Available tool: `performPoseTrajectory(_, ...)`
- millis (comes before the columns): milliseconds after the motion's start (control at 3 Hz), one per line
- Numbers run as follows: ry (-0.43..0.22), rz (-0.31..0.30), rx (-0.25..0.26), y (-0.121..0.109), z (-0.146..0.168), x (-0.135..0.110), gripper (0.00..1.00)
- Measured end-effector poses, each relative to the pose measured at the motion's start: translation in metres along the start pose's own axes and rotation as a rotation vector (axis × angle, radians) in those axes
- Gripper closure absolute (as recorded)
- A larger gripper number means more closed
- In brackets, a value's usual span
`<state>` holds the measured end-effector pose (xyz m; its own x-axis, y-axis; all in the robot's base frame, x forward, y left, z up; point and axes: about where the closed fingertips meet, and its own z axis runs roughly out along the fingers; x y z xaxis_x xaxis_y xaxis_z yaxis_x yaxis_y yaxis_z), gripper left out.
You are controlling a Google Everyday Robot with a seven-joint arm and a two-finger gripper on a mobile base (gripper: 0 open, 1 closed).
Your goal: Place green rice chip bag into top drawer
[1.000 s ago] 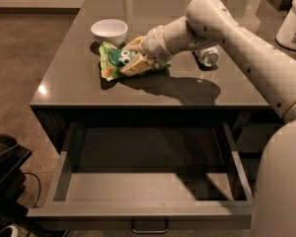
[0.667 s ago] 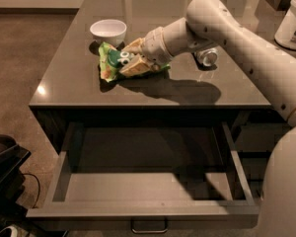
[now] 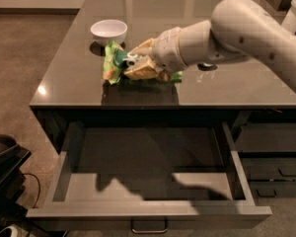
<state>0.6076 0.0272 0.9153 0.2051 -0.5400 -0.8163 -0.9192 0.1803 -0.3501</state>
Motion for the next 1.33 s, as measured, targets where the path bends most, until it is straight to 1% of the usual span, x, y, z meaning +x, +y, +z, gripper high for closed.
performPoseTrajectory(333,0.024,0.081,0.052,0.050,-0.025,-0.012,1.00)
performPoseTrajectory(667,0.049,0.134,0.066,0.090,-0.032,-0.007,1.00)
performPoseTrajectory(1333,0.059,0.153,0.054,0.100,-0.030,0.001,1.00)
